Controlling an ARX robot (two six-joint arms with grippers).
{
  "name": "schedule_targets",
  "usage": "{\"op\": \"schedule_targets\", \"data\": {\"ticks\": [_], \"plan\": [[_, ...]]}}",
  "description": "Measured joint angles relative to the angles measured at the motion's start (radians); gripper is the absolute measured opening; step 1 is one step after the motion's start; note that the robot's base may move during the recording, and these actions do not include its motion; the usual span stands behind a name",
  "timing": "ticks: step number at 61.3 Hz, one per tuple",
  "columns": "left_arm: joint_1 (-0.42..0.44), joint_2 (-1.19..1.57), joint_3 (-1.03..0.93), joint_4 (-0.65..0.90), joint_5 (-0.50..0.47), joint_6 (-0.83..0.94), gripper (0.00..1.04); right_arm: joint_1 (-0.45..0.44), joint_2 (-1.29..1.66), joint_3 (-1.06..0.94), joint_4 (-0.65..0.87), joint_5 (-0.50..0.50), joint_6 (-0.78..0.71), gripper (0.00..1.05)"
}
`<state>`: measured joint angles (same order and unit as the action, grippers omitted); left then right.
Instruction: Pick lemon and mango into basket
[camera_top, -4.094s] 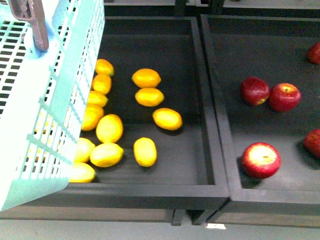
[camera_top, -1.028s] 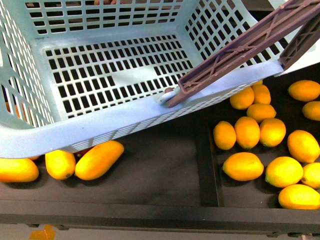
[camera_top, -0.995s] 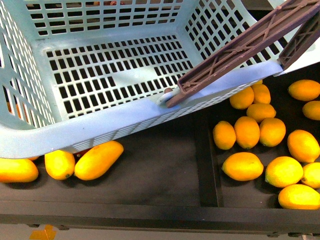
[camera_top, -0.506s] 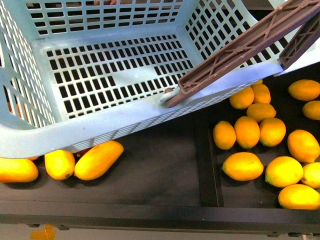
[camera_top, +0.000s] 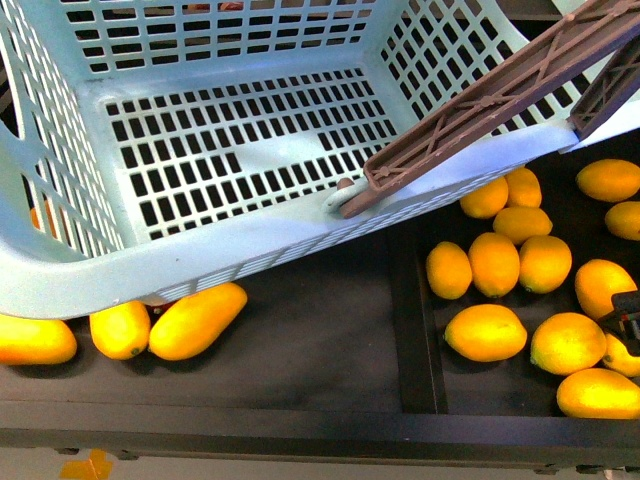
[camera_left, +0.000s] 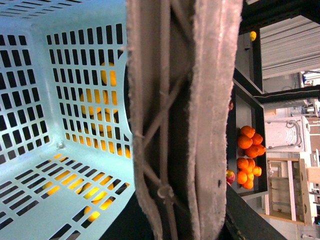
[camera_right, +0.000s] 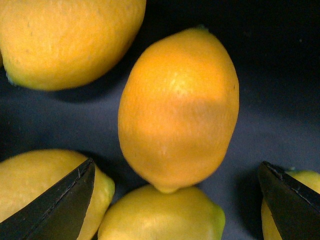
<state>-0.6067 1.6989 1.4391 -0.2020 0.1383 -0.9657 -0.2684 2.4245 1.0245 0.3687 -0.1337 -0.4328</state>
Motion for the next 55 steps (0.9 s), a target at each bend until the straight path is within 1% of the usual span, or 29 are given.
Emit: {"op": "schedule_targets", "data": {"ticks": [11, 25, 55], "plan": [[0.000, 0.000, 0.000, 0.000, 0.001, 0.000, 0.17, 0.018, 0.054, 0.084, -0.018, 0.015, 0.033, 0.96], [0.000, 0.000, 0.000, 0.000, 0.001, 0.000, 0.17, 0.019, 0.111, 0.140, -0.041, 0.027, 0.077, 0.96], [0.000, 0.000, 0.000, 0.000, 0.001, 0.000, 0.17, 0.025, 0.134, 0.178, -0.045, 0.018, 0.195, 0.96]]}}
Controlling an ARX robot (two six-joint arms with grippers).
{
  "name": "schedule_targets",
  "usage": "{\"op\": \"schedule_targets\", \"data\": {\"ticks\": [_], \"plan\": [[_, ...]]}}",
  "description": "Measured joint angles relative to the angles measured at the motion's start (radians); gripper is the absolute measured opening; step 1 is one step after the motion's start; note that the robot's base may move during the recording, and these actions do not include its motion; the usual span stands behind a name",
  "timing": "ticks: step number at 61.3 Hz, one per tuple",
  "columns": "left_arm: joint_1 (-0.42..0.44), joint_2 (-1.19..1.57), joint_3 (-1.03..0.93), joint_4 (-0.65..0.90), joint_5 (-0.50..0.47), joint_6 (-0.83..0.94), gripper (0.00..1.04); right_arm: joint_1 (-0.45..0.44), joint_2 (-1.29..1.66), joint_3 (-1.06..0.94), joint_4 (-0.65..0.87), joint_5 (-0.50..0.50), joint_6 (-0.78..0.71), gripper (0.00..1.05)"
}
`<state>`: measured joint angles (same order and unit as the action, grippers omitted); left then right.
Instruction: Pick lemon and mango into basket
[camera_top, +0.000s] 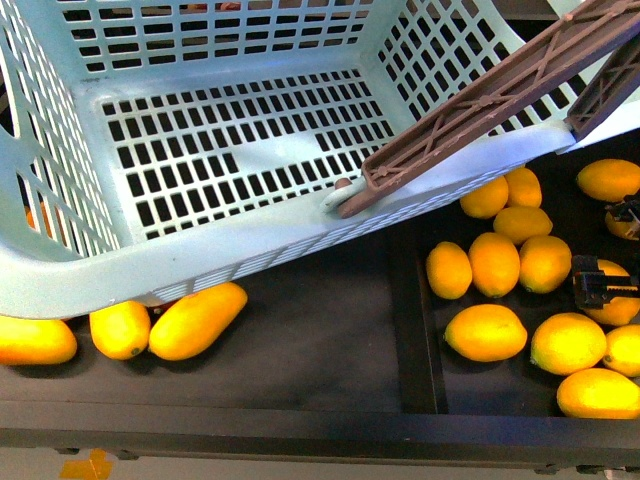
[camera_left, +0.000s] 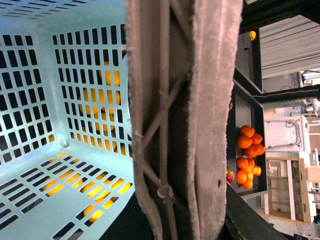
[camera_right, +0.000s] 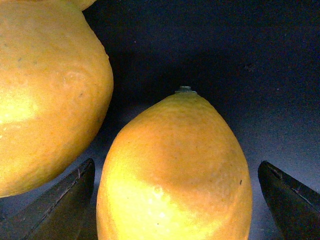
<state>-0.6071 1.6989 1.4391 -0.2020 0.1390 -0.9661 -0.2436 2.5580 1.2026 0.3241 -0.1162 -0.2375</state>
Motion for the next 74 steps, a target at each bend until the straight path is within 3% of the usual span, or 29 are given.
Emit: {"op": "schedule_targets", "data": {"ticks": [27, 42, 74], "plan": [[0.000, 0.000, 0.000, 0.000, 0.000, 0.000, 0.17, 0.005, 0.001, -0.002, -0.006, 0.001, 0.011, 0.96], [0.000, 0.000, 0.000, 0.000, 0.000, 0.000, 0.17, 0.005, 0.002, -0.002, -0.006, 0.008, 0.013, 0.66], [0.000, 0.000, 0.000, 0.000, 0.000, 0.000, 0.17, -0.012, -0.021, -0.043, 0.014, -0.040, 0.021, 0.65]]}}
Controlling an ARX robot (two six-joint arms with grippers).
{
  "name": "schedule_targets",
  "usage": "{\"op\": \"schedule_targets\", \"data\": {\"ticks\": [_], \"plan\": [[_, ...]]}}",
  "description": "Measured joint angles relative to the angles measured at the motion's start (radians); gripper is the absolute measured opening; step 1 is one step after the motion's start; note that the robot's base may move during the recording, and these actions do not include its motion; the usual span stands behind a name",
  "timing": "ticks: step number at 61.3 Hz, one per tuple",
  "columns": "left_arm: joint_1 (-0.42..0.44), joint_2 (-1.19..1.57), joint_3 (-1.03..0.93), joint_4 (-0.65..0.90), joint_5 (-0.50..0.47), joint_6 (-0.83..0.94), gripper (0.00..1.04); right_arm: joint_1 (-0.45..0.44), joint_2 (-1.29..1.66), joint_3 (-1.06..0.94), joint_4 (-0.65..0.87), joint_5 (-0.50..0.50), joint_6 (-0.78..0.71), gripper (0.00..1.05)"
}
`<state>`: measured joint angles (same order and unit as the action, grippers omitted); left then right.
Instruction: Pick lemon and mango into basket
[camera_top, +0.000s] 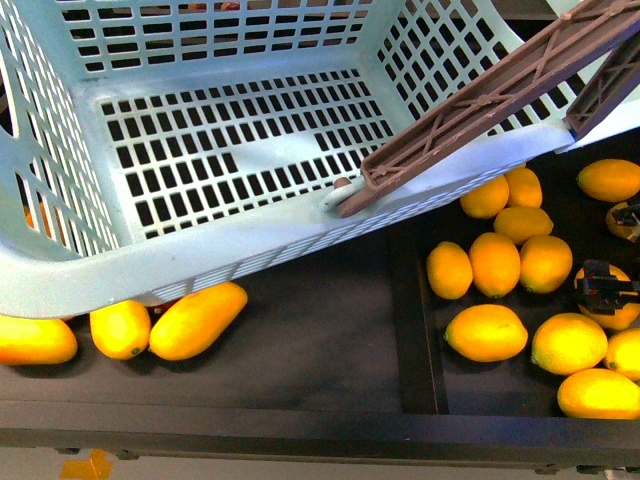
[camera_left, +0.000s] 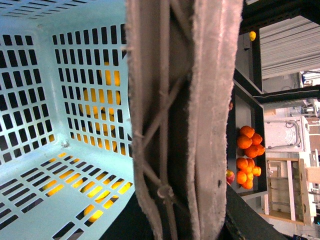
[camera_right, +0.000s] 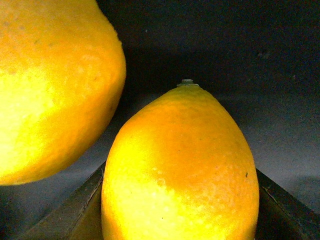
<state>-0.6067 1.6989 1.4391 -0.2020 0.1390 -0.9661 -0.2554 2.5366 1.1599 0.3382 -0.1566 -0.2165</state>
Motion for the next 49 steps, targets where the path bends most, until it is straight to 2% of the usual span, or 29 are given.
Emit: {"op": "schedule_targets", "data": {"ticks": [13, 30, 40, 49], "plan": [[0.000, 0.000, 0.000, 0.000, 0.000, 0.000, 0.17, -0.055, -0.146, -0.103, 0.039, -0.085, 0.015, 0.65], [0.000, 0.000, 0.000, 0.000, 0.002, 0.000, 0.17, -0.134, -0.575, -0.339, 0.085, -0.303, 0.146, 0.65], [0.000, 0.000, 0.000, 0.000, 0.000, 0.000, 0.17, -0.133, -0.860, -0.454, 0.028, -0.385, 0.232, 0.64], [0.000, 0.000, 0.000, 0.000, 0.001, 0.000, 0.17, -0.098, -1.109, -0.478, -0.014, -0.389, 0.343, 0.64]]}}
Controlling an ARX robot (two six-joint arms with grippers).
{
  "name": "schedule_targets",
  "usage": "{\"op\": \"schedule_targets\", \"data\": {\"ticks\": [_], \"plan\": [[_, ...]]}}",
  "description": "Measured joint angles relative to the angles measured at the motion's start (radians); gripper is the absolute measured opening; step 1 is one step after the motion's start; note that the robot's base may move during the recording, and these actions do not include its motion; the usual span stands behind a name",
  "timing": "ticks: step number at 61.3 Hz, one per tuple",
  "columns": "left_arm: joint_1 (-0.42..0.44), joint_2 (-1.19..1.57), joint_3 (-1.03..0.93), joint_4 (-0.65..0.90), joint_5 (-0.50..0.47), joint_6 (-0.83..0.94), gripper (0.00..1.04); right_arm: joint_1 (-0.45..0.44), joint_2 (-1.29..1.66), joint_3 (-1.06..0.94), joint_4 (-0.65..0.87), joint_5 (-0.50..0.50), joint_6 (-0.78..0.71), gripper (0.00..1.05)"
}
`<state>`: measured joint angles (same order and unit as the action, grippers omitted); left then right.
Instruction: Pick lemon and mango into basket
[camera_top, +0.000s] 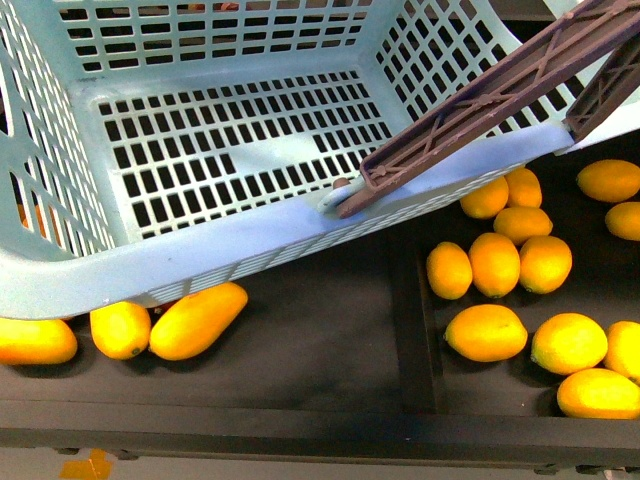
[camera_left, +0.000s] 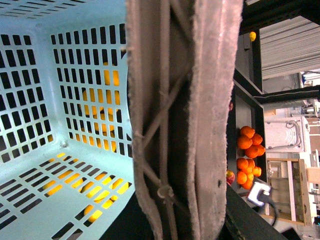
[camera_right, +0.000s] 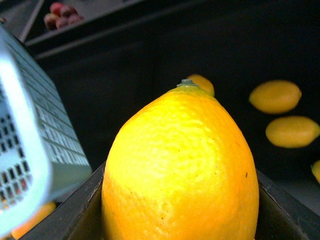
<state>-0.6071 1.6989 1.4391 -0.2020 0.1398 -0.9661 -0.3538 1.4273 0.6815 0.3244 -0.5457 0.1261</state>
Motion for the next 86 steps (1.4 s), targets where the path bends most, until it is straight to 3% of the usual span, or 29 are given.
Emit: {"op": "schedule_targets", "data": {"ticks": [13, 24, 37, 39, 45, 50, 60, 67, 79, 86], "plan": [[0.000, 0.000, 0.000, 0.000, 0.000, 0.000, 0.17, 0.190, -0.143, 0.021, -0.018, 0.122, 0.135, 0.64], [0.000, 0.000, 0.000, 0.000, 0.000, 0.000, 0.17, 0.415, -0.061, 0.084, -0.008, 0.277, 0.198, 0.64], [0.000, 0.000, 0.000, 0.000, -0.001, 0.000, 0.17, 0.590, 0.070, 0.174, -0.016, 0.414, 0.287, 0.64], [0.000, 0.000, 0.000, 0.000, -0.001, 0.000, 0.17, 0.606, 0.080, 0.180, -0.021, 0.418, 0.295, 0.66], [0.000, 0.000, 0.000, 0.000, 0.000, 0.001, 0.17, 0.649, 0.090, 0.187, -0.058, 0.435, 0.330, 0.86], [0.000, 0.000, 0.000, 0.000, -0.001, 0.000, 0.17, 0.655, 0.090, 0.188, -0.088, 0.460, 0.362, 0.97], [0.000, 0.000, -0.005, 0.000, -0.003, 0.000, 0.17, 0.612, 0.071, 0.180, -0.094, 0.532, 0.385, 0.96], [0.001, 0.000, -0.005, 0.000, -0.005, -0.001, 0.17, 0.534, 0.000, 0.156, -0.109, 0.591, 0.358, 0.96], [0.000, 0.000, -0.005, 0.000, 0.002, 0.000, 0.17, 0.363, -0.208, 0.058, -0.177, 0.578, 0.238, 0.96], [0.000, 0.000, -0.005, 0.000, 0.003, -0.001, 0.17, 0.350, -0.257, -0.100, 0.161, 0.550, 0.045, 0.79]]}}
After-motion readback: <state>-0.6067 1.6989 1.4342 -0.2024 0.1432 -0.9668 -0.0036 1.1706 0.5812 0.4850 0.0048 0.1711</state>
